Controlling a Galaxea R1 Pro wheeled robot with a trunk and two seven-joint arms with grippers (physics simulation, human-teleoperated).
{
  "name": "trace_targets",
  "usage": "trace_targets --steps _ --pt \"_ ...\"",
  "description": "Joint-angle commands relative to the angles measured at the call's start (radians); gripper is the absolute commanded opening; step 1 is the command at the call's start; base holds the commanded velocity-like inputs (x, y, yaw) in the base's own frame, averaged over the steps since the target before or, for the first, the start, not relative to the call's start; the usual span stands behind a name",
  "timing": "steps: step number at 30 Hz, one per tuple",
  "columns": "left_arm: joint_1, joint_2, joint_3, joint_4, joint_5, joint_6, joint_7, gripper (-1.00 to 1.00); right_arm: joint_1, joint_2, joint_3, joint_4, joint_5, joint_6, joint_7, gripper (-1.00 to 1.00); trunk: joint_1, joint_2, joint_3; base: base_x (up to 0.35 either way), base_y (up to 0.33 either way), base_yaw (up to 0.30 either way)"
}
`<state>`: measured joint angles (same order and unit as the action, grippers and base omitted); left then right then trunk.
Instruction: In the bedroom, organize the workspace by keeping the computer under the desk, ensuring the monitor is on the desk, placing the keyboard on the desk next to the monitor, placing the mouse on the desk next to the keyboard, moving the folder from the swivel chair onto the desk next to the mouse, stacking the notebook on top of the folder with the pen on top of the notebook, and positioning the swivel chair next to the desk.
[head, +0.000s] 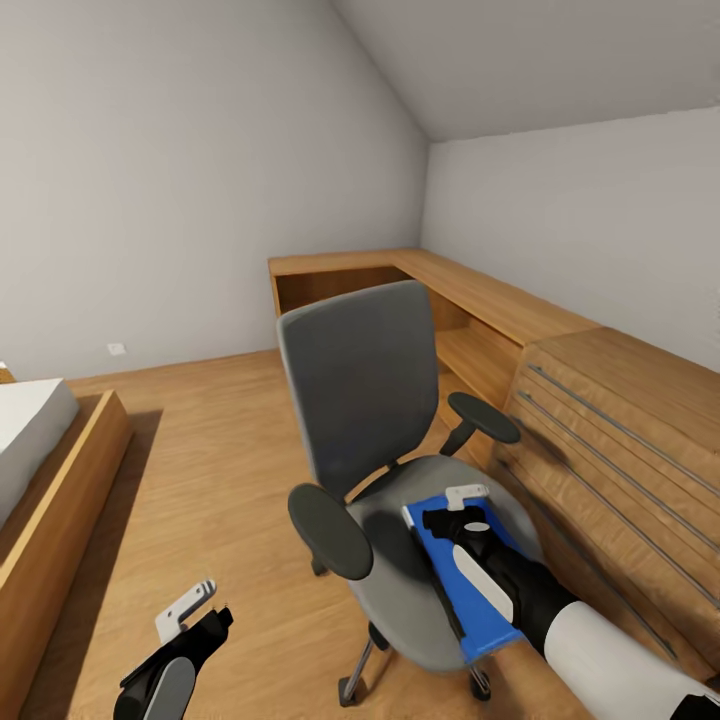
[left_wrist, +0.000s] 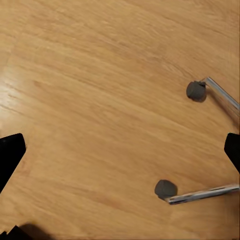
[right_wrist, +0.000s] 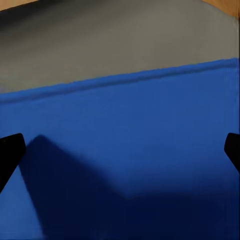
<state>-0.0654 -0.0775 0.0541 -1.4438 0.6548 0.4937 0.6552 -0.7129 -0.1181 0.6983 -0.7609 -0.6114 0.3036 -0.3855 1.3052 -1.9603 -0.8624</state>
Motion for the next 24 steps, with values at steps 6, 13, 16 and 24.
trace_targets --steps 6,13,16,24 --pt "-0.001 -0.001 0.001 0.000 0.008 0.003 0.006 1.00 0.000 -0.002 0.008 0.060 -0.021 0.002 -0.007 1.00 0.000 0.000 -0.001 -0.090 -0.021 0.000" --pt "-0.001 -0.001 0.001 0.001 0.008 0.003 0.006 1.00 0.000 -0.002 0.009 0.061 -0.021 0.002 -0.007 1.00 0.000 0.000 -0.001 -0.011 -0.003 0.000" --pt "-0.001 -0.001 0.001 0.002 0.008 0.003 0.006 1.00 0.000 -0.002 0.009 0.061 -0.021 0.002 -0.007 1.00 0.000 0.000 -0.001 -0.002 0.000 0.000" --pt "-0.001 -0.001 0.002 0.004 0.008 0.003 0.006 1.00 0.000 -0.002 0.009 0.061 -0.021 0.001 -0.007 1.00 0.000 0.000 -0.001 0.000 0.000 0.000"
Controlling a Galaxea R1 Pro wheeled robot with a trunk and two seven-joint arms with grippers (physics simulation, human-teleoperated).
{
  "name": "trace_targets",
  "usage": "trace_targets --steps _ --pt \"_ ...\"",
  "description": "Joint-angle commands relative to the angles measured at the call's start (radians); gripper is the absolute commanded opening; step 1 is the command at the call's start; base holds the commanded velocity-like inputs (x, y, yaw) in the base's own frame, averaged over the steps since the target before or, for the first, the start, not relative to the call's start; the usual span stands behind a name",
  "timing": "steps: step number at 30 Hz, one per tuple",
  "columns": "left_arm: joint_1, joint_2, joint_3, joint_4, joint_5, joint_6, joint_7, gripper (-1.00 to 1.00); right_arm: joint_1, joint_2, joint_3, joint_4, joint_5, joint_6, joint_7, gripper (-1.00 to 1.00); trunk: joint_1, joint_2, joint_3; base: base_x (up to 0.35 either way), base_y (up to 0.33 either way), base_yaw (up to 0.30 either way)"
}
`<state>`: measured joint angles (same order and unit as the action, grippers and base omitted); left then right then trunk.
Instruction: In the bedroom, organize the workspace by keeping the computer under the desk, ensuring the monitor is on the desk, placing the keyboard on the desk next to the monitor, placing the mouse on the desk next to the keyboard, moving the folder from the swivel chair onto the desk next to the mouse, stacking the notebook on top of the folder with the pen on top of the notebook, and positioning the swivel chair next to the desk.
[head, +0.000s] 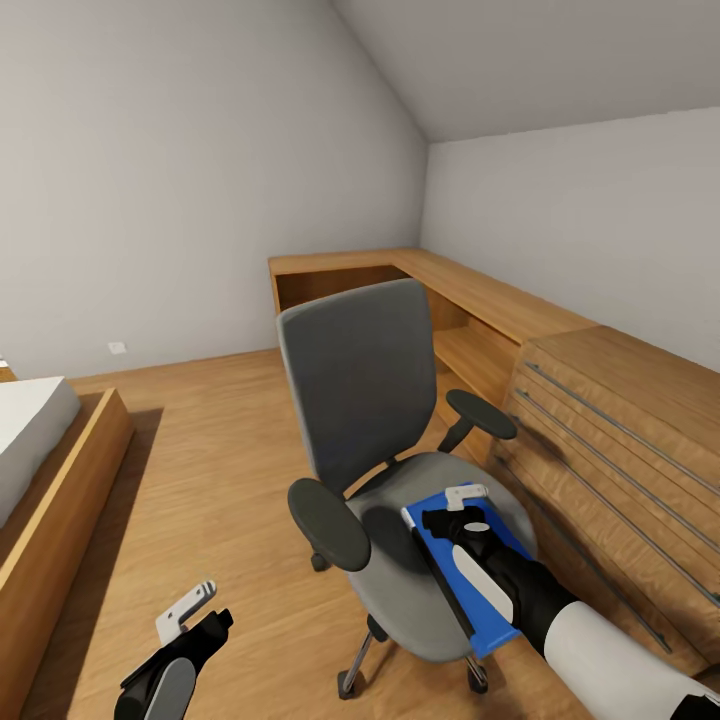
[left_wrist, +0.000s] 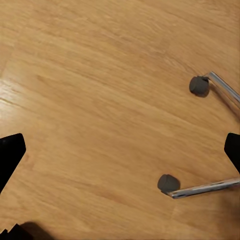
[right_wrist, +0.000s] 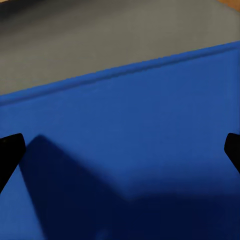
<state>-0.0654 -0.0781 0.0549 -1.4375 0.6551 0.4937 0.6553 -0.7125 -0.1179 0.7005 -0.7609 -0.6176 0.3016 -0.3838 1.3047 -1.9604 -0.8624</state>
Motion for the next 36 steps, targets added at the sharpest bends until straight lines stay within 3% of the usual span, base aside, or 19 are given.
trace_targets --steps 1,22,36 --pt "-0.001 -0.001 0.001 -0.002 0.008 0.003 0.006 1.00 -0.001 -0.002 0.007 0.060 -0.014 0.003 -0.009 1.00 -0.004 0.007 0.002 0.000 0.000 0.000" --pt "-0.001 -0.002 0.000 -0.001 0.008 0.003 0.006 1.00 -0.001 -0.003 0.005 0.060 -0.013 -0.004 -0.010 1.00 -0.084 0.154 0.068 0.000 0.000 0.000" --pt "-0.001 -0.002 0.000 -0.001 0.006 0.003 0.006 1.00 0.000 -0.012 -0.001 0.022 -0.014 -0.061 -0.013 1.00 -0.138 0.252 0.112 0.000 0.000 0.000"
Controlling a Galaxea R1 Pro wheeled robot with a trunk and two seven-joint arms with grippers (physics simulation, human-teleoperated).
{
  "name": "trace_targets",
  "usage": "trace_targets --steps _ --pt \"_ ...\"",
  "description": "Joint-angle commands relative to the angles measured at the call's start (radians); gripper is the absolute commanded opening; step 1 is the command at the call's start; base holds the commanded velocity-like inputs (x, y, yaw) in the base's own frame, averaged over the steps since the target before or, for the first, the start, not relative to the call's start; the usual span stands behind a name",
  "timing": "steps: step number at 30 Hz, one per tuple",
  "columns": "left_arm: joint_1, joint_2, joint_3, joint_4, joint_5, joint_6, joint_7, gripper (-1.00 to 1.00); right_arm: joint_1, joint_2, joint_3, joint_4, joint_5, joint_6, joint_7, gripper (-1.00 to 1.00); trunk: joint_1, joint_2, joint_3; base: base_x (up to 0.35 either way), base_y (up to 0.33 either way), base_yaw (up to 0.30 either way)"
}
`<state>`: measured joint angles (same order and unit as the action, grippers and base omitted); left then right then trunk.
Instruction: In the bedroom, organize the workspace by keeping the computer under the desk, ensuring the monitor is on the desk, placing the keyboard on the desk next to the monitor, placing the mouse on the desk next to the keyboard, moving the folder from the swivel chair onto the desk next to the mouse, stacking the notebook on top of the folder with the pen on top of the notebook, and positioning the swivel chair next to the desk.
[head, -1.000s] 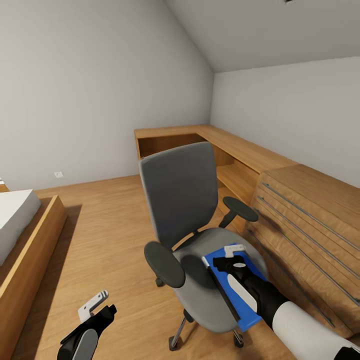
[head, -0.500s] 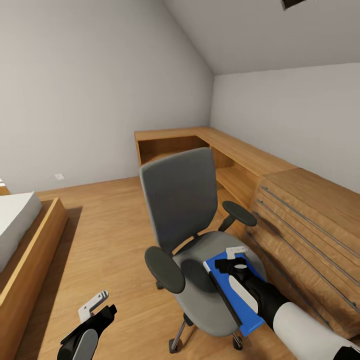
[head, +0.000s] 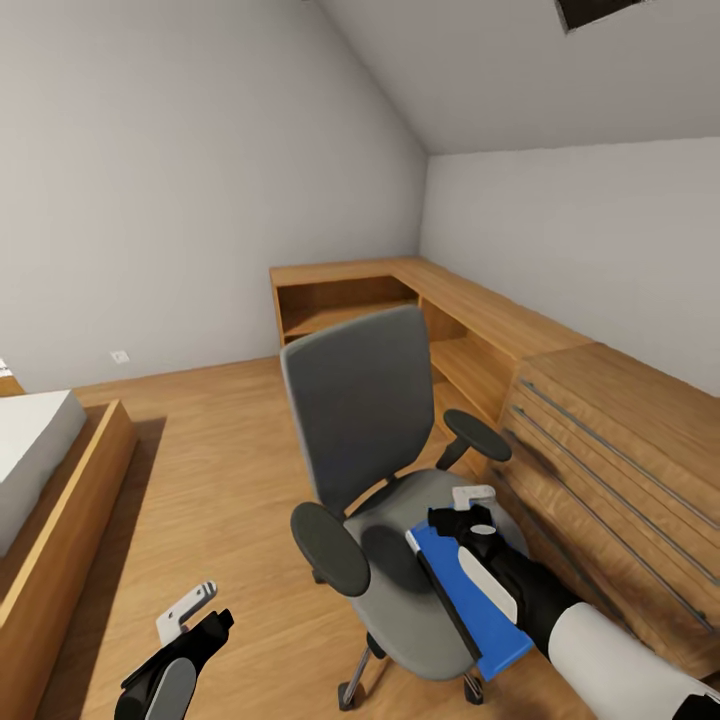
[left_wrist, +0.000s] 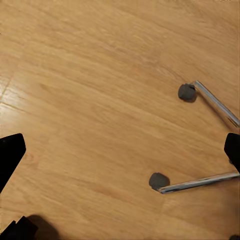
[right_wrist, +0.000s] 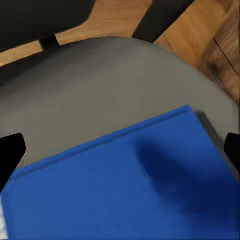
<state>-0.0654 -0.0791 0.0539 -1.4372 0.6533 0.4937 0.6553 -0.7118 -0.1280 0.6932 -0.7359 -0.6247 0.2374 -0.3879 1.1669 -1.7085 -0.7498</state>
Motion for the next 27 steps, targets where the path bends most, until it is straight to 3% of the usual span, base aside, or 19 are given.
trace_targets --steps 1,3,6,7,9,11,15,16,19,22,27 --pt "-0.001 -0.001 0.001 -0.002 0.007 0.003 0.006 1.00 0.000 -0.010 0.005 -0.037 -0.009 -0.003 -0.010 1.00 -0.004 0.007 0.002 0.000 0.000 0.000" --pt "-0.001 -0.001 0.001 -0.002 0.007 0.003 0.006 1.00 0.002 -0.028 0.004 -0.080 -0.013 -0.006 -0.012 1.00 -0.012 0.021 0.009 0.000 0.000 0.000" --pt "-0.001 -0.001 0.002 -0.008 0.007 0.000 0.006 1.00 0.032 -0.089 0.004 -0.207 -0.059 -0.010 -0.015 1.00 -0.019 0.035 0.015 0.000 0.000 0.000" --pt "-0.001 -0.001 0.001 -0.021 0.006 -0.033 0.002 1.00 0.083 -0.140 0.001 -0.334 -0.151 -0.011 -0.017 1.00 -0.019 0.035 0.015 0.000 0.000 0.000" --pt "-0.001 -0.002 -0.005 -0.027 0.006 -0.067 0.000 1.00 0.101 -0.169 0.001 -0.389 -0.207 -0.012 -0.017 1.00 -0.019 0.035 0.015 0.000 0.000 0.000" --pt "-0.001 0.000 -0.025 -0.032 0.006 -0.097 0.000 1.00 0.114 -0.204 0.000 -0.438 -0.309 -0.016 -0.016 1.00 -0.019 0.035 0.015 0.000 0.000 0.000" --pt "-0.001 0.001 -0.037 -0.031 0.006 -0.110 0.000 1.00 0.118 -0.220 -0.002 -0.485 -0.394 -0.020 -0.016 1.00 -0.019 0.035 0.015 0.000 0.000 0.000" --pt "-0.001 0.001 -0.041 -0.030 0.006 -0.115 0.001 1.00 0.119 -0.223 -0.015 -0.498 -0.431 -0.020 -0.017 1.00 -0.019 0.035 0.015 -0.075 0.000 0.000" --pt "-0.001 0.000 -0.044 -0.028 0.007 -0.115 0.000 1.00 0.121 -0.226 -0.055 -0.495 -0.469 -0.017 -0.022 1.00 -0.019 0.035 0.015 -0.218 0.023 0.000" --pt "-0.001 0.001 -0.050 -0.027 0.007 -0.116 0.000 1.00 0.121 -0.227 -0.061 -0.494 -0.475 -0.016 -0.023 1.00 -0.019 0.035 0.015 -0.309 0.113 -0.006" --pt "-0.001 0.001 -0.052 -0.026 0.006 -0.116 0.000 1.00 0.121 -0.233 -0.065 -0.491 -0.478 -0.018 -0.022 1.00 -0.019 0.035 0.015 -0.282 0.213 -0.272"
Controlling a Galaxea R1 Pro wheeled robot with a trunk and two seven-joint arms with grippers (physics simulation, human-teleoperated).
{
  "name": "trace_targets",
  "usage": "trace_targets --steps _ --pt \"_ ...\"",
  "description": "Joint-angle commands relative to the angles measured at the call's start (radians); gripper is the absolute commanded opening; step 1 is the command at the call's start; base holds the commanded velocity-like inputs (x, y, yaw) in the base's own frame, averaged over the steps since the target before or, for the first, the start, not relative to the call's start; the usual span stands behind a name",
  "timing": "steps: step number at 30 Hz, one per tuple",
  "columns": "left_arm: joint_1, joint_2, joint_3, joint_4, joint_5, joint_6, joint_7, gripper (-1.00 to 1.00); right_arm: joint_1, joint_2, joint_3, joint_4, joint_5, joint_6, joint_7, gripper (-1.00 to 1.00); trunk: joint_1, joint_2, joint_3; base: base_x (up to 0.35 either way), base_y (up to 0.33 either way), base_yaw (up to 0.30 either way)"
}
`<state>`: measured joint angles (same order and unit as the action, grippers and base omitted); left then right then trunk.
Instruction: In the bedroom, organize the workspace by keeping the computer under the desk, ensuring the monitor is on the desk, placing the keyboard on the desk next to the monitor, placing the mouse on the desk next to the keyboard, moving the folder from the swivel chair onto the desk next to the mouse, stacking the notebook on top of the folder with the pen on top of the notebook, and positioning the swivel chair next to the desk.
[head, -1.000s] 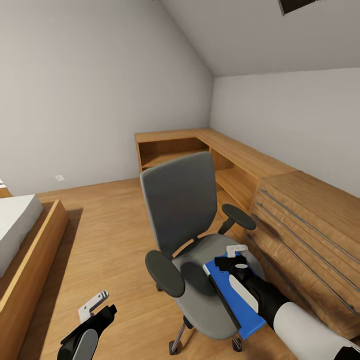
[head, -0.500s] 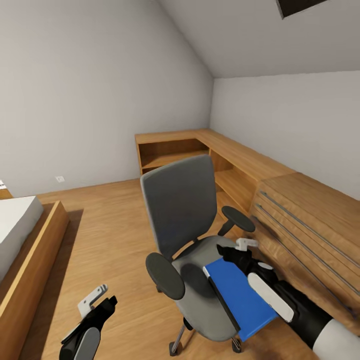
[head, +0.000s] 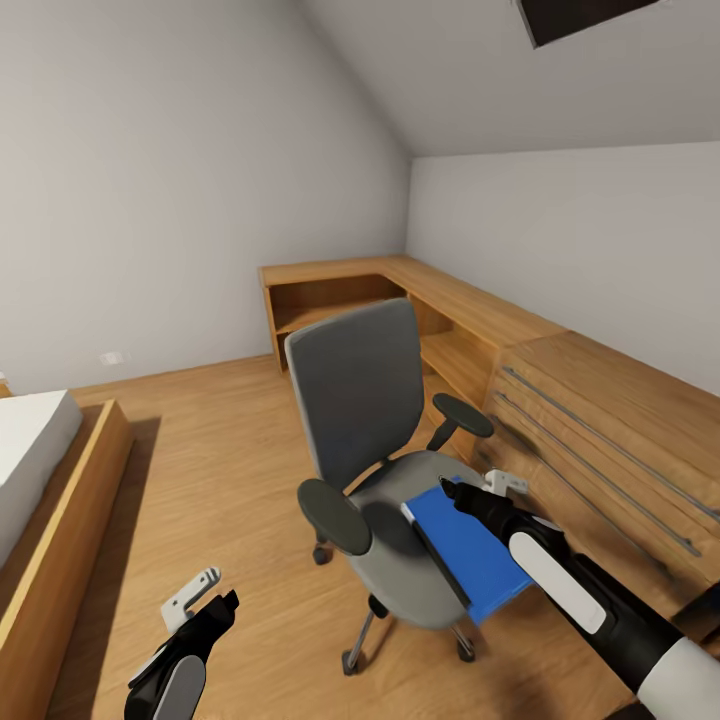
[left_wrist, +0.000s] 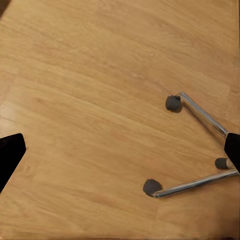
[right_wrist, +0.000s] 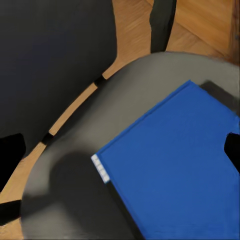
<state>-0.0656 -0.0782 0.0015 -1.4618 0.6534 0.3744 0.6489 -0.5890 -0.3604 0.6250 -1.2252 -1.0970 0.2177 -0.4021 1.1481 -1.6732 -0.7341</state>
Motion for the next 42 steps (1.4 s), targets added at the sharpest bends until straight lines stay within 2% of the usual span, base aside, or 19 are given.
trace_targets --steps 1,4,7,11,12,14,15,17,20,22,24,26,27,30,33,34,36,40,42 --pt "0.000 0.000 0.000 -0.002 0.006 0.003 0.006 1.00 -0.002 -0.001 0.003 -0.001 -0.006 0.001 -0.008 1.00 -0.001 -0.001 -0.001 -0.276 0.220 -0.287" --pt "0.000 0.000 0.000 -0.002 0.006 0.003 0.006 1.00 -0.002 -0.004 0.000 0.007 -0.006 0.000 -0.007 1.00 -0.001 -0.001 -0.001 -0.274 0.224 -0.294" --pt "0.000 0.000 0.000 -0.002 0.007 0.003 0.005 1.00 -0.002 -0.006 -0.037 0.022 -0.011 0.000 -0.007 1.00 -0.001 -0.001 -0.001 -0.272 0.227 -0.292" --pt "0.000 0.001 0.000 -0.002 0.008 0.004 0.005 1.00 -0.001 -0.007 -0.071 0.035 -0.053 0.001 -0.007 1.00 -0.001 -0.001 -0.001 -0.272 0.226 -0.132" --pt "0.000 0.001 0.001 -0.003 0.007 -0.001 0.006 1.00 0.001 -0.014 -0.087 0.040 -0.083 0.000 -0.007 1.00 -0.001 -0.001 -0.001 -0.090 0.056 -0.017" --pt "0.000 0.001 0.003 -0.007 0.006 -0.002 0.009 1.00 0.001 -0.022 -0.101 0.040 -0.088 0.000 -0.007 1.00 -0.001 -0.001 -0.001 -0.059 0.037 -0.011" --pt "0.000 0.000 0.006 -0.024 0.006 -0.002 0.015 1.00 0.003 -0.051 -0.128 0.046 -0.093 0.001 0.000 1.00 0.003 -0.008 -0.004 -0.006 0.004 -0.001" --pt "0.000 0.000 0.005 -0.026 0.006 -0.002 0.016 1.00 0.003 -0.063 -0.133 0.055 -0.095 0.000 0.004 1.00 0.011 -0.022 -0.010 -0.004 0.003 -0.001" --pt "0.000 0.000 0.006 -0.027 0.006 -0.002 0.017 1.00 0.003 -0.077 -0.186 0.095 -0.142 -0.001 0.008 1.00 0.022 -0.043 -0.020 0.000 0.000 0.000" --pt "0.000 0.000 0.006 -0.028 0.006 -0.002 0.017 1.00 0.003 -0.081 -0.246 0.137 -0.175 0.001 0.025 1.00 0.030 -0.057 -0.026 0.000 0.000 0.000" --pt "0.000 0.000 0.006 -0.028 0.006 -0.002 0.017 1.00 0.003 -0.082 -0.277 0.170 -0.187 0.004 0.052 1.00 0.038 -0.071 -0.032 0.000 0.000 0.000" --pt "0.000 0.000 0.006 -0.028 0.006 -0.002 0.017 1.00 0.003 -0.082 -0.344 0.245 -0.199 0.016 0.147 1.00 0.045 -0.085 -0.039 0.000 0.000 0.000" --pt "0.000 0.000 0.006 -0.028 0.006 -0.002 0.017 1.00 0.003 -0.083 -0.397 0.301 -0.203 0.043 0.230 1.00 0.049 -0.092 -0.042 0.000 0.000 0.000" --pt "0.000 0.000 0.005 -0.028 0.006 -0.002 0.017 1.00 0.003 -0.083 -0.522 0.397 -0.207 0.140 0.365 1.00 0.061 -0.113 -0.051 0.000 0.000 0.000" --pt "0.000 0.000 0.005 -0.027 0.006 -0.002 0.017 1.00 0.003 -0.082 -0.625 0.451 -0.208 0.205 0.431 1.00 0.072 -0.134 -0.060 0.000 0.000 0.000" --pt "0.000 0.000 0.005 -0.027 0.006 -0.002 0.018 1.00 0.003 -0.081 -0.696 0.495 -0.208 0.247 0.458 1.00 0.076 -0.141 -0.064 0.000 0.000 0.000" --pt "0.000 0.000 0.005 -0.026 0.006 -0.002 0.018 1.00 0.003 -0.080 -0.746 0.540 -0.210 0.284 0.473 1.00 0.084 -0.155 -0.070 0.000 0.000 0.000" --pt "0.000 0.000 0.004 -0.026 0.006 -0.002 0.020 1.00 0.003 -0.079 -0.797 0.591 -0.216 0.354 0.491 1.00 0.099 -0.183 -0.082 0.000 0.000 0.000" --pt "0.000 0.000 0.004 -0.026 0.005 -0.002 0.020 1.00 0.003 -0.078 -0.807 0.599 -0.229 0.377 0.496 1.00 0.107 -0.197 -0.089 0.000 0.000 0.000"
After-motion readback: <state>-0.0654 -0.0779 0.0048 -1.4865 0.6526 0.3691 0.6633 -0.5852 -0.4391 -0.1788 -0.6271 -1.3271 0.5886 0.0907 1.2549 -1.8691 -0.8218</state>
